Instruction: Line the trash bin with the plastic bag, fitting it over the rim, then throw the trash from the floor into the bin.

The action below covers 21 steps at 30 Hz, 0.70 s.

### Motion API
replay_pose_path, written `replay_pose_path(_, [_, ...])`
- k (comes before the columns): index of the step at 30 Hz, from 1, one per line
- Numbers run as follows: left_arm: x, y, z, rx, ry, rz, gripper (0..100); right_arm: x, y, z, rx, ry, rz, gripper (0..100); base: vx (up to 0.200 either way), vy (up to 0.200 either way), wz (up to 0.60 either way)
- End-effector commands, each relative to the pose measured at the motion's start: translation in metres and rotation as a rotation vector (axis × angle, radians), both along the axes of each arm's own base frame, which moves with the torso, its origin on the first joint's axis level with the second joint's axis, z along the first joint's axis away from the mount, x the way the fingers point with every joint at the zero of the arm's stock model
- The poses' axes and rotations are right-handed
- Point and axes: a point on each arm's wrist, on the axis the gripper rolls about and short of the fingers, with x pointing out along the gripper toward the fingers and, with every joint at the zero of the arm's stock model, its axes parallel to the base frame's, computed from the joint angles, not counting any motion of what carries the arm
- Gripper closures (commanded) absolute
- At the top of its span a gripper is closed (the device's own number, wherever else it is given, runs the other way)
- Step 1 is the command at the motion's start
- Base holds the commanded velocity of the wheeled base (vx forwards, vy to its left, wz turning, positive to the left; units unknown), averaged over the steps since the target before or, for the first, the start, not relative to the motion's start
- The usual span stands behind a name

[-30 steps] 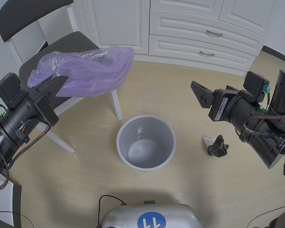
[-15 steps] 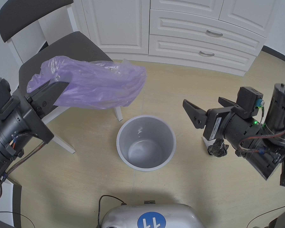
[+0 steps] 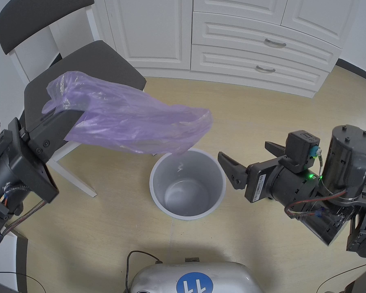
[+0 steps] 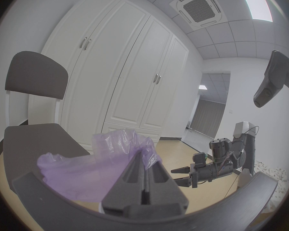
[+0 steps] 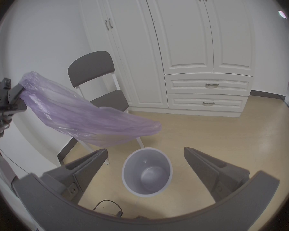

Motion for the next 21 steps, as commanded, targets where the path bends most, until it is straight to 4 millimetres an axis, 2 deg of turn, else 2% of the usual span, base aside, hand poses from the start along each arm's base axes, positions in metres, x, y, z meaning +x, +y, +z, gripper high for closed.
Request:
replay_pose_path(1, [-0.006, 0.001, 0.001, 0.001, -0.013, -0.015, 100, 0.005, 0.009, -0.013, -0.032, 0.029, 0.012, 0, 0.000, 0.000, 0.00])
replay_pose_path(13, [-0.010, 0.002, -0.001, 0.035, 0.002, -0.027, 100, 0.005, 0.009, -0.003, 0.052, -0.020, 0.009, 0, 0.000, 0.000, 0.00])
replay_pose_path(17, [-0.009, 0.001, -0.002, 0.037, 0.005, -0.027, 100, 0.007, 0.012, -0.010, 0.028, -0.002, 0.012, 0, 0.000, 0.000, 0.00])
replay_pose_path(20, [-0.009, 0.002, -0.002, 0.037, 0.005, -0.027, 100, 0.005, 0.014, -0.027, -0.022, 0.036, 0.056, 0, 0.000, 0.000, 0.00])
replay_pose_path(21, [-0.009, 0.002, -0.002, 0.037, 0.005, -0.027, 100, 0.005, 0.014, -0.027, -0.022, 0.036, 0.056, 0, 0.000, 0.000, 0.00])
